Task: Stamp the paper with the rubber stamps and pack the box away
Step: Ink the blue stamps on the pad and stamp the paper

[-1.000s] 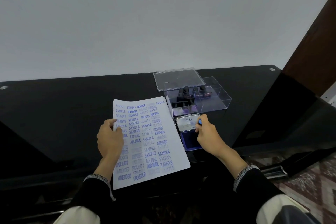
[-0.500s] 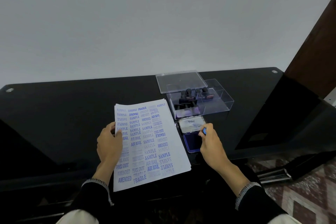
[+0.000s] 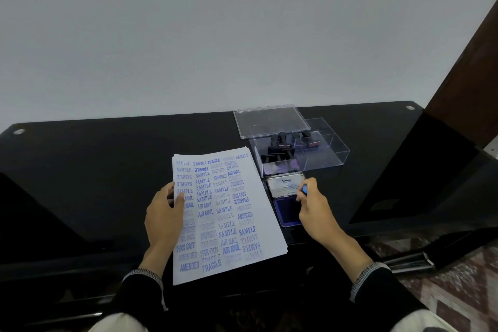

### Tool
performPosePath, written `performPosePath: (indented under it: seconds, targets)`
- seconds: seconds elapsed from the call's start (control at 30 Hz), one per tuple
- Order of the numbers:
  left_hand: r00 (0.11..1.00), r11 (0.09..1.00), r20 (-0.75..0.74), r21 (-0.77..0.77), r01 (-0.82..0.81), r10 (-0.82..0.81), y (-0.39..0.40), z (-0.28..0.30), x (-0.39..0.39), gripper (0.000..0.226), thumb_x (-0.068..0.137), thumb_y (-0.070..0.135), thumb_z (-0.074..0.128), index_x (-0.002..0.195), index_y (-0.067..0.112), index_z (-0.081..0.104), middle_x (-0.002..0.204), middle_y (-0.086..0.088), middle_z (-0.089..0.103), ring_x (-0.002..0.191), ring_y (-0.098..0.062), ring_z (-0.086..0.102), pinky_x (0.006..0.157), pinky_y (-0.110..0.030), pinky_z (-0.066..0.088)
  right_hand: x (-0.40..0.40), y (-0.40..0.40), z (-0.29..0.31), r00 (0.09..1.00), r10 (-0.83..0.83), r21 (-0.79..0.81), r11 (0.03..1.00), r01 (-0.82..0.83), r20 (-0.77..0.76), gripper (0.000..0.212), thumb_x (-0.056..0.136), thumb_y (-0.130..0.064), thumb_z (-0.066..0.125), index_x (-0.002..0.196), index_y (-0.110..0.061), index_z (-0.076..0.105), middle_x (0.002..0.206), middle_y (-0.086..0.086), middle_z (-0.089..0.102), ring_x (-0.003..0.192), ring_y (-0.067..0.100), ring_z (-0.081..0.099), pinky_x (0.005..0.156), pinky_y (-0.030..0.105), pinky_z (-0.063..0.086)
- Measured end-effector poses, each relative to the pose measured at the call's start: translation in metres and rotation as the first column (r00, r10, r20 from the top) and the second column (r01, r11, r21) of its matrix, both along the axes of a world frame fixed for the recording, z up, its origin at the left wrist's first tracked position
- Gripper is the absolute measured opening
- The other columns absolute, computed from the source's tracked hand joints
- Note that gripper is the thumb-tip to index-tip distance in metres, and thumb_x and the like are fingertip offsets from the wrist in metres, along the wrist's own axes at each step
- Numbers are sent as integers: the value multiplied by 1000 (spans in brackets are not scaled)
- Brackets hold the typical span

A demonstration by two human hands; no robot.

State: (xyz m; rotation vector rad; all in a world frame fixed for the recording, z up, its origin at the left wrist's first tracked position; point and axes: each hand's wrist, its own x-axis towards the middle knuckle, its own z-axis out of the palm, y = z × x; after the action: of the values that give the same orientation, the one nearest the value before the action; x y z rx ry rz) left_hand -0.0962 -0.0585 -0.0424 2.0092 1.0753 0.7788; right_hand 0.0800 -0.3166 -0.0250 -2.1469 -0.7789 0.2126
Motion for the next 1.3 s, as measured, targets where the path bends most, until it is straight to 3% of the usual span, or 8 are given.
performPosePath:
  seconds: [0.13, 0.23, 0.43, 0.7, 0.83, 0.93, 1.1, 1.3]
  targets:
    - [1000, 1000, -17, 13, -1, 2, -1, 1, 1, 32, 95, 26, 57, 127, 21, 56, 115, 3, 63, 96, -11, 60, 76, -31, 48, -5, -3, -14, 999, -51, 36, 998, 50, 14, 42, 89, 9, 38, 88, -32, 32, 92, 11, 54, 84, 21, 56, 62, 31, 47]
    - [1000, 1000, -16, 18, 2, -2, -1, 0, 0, 31, 95, 26, 57, 126, 21, 57, 114, 4, 63, 95, -10, 60, 76, -30, 47, -5, -2, -11, 999, -45, 21, 999, 45, 11, 38, 88, 12, 38, 90, -27, 33, 88, 9, 53, 75, 14, 51, 55, 22, 42]
    - [1000, 1000, -18, 25, 6, -5, 0, -2, 1, 31, 95, 26, 57, 126, 22, 57, 113, 4, 63, 92, -9, 60, 75, -30, 47, 7, 5, 8, 999, 31, -44, 999, -33, -25, 38, 81, 18, 37, 85, -20, 30, 71, 7, 38, 62, 16, 28, 51, 33, 28]
    - [1000, 1000, -19, 25, 10, -10, 0, -2, 1, 31, 95, 25, 57, 125, 22, 57, 113, 4, 63, 91, -8, 59, 74, -29, 46, 11, 6, 11, 997, 31, -78, 996, -37, -73, 34, 83, 15, 38, 86, -19, 31, 74, 11, 43, 62, 16, 30, 50, 31, 28]
    - [1000, 1000, -21, 29, 13, -12, 0, -2, 1, 30, 95, 24, 57, 125, 21, 57, 111, 4, 62, 90, -8, 58, 74, -29, 45, 0, 2, 3, 1000, -12, -52, 999, 12, -11, 34, 83, 16, 38, 91, -17, 34, 84, 18, 51, 67, 19, 43, 51, 35, 38]
    - [999, 1000, -30, 25, 12, -11, 0, -2, 1, 31, 95, 24, 57, 126, 21, 56, 111, 5, 62, 90, -7, 57, 73, -28, 44, -5, 0, -5, 995, -79, -43, 996, 81, 53, 34, 86, 11, 42, 90, -23, 35, 86, 11, 51, 72, 22, 49, 55, 38, 43]
    - [999, 1000, -44, 20, 9, -8, -1, -1, 2, 33, 95, 24, 57, 128, 21, 56, 111, 6, 60, 90, -5, 55, 73, -26, 42, -12, -4, -14, 993, -114, 33, 993, 113, 23, 37, 89, 9, 41, 92, -28, 35, 100, 6, 51, 98, 12, 58, 70, 38, 56]
    - [999, 1000, -51, 28, 10, -8, 1, -3, 2, 34, 95, 25, 57, 128, 21, 55, 113, 5, 61, 90, -5, 56, 73, -27, 43, -1, 0, -1, 1000, -21, -41, 999, 21, -1, 39, 83, 16, 38, 90, -21, 32, 81, 7, 47, 64, 13, 40, 51, 26, 34]
